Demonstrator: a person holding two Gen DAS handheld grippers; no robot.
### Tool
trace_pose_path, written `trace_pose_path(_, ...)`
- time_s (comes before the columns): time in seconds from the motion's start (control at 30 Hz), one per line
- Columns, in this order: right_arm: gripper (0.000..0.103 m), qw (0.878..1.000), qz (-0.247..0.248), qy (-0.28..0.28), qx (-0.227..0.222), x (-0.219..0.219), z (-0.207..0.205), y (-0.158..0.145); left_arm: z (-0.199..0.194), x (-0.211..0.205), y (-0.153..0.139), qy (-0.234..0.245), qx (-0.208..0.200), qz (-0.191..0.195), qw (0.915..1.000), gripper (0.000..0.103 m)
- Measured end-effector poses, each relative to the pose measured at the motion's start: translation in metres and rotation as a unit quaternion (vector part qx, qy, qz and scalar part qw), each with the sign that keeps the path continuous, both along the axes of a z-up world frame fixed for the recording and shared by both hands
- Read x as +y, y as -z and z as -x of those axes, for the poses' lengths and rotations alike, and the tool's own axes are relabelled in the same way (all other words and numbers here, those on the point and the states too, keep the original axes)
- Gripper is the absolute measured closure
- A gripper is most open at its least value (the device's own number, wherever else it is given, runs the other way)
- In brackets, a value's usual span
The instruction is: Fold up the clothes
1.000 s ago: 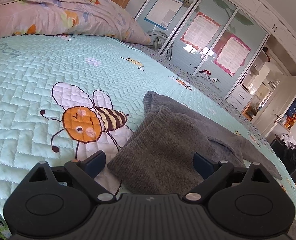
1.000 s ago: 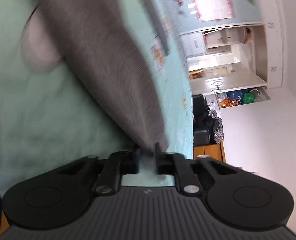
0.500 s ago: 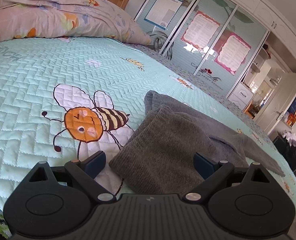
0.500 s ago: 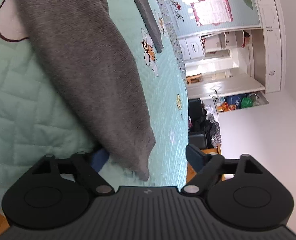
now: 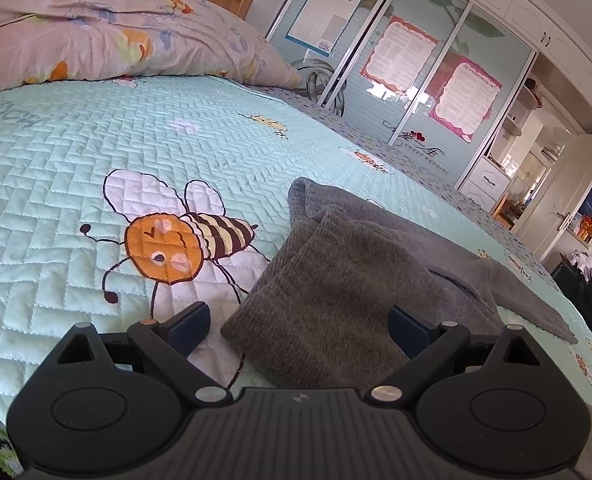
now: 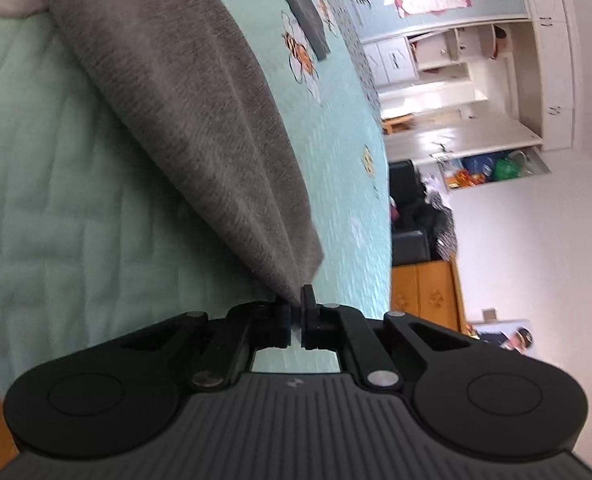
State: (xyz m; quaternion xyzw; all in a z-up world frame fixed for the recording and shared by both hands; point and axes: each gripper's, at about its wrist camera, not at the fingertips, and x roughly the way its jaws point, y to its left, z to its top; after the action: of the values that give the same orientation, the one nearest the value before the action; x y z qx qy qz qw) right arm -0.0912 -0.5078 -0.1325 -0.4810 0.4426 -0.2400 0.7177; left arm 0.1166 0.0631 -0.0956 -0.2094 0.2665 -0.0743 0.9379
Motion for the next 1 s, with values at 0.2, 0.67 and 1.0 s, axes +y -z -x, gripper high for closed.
trace_pose_path(0.2,0.095,0.997,0.059,0.035,0.022,-0.008,0.025,0.035,0.003,0.003,-0.001,-0.001,-0.005,0.01,0.9999,0.007)
trace_pose_path(0.67,0.041,0.879,-0.324,-0.091,-0.337,0.132,-0.045,-0.114,0.002,-0.003,0.0,0.002,-0.006,-0.004,1.0,0.007)
trace_pose_path(1.0,0.038,0.915,-0.322,-0.058,-0.238,0.145,-0.15,-0.033,0.002,0.004,0.001,0.003,-0.005,0.007,1.0,0.006)
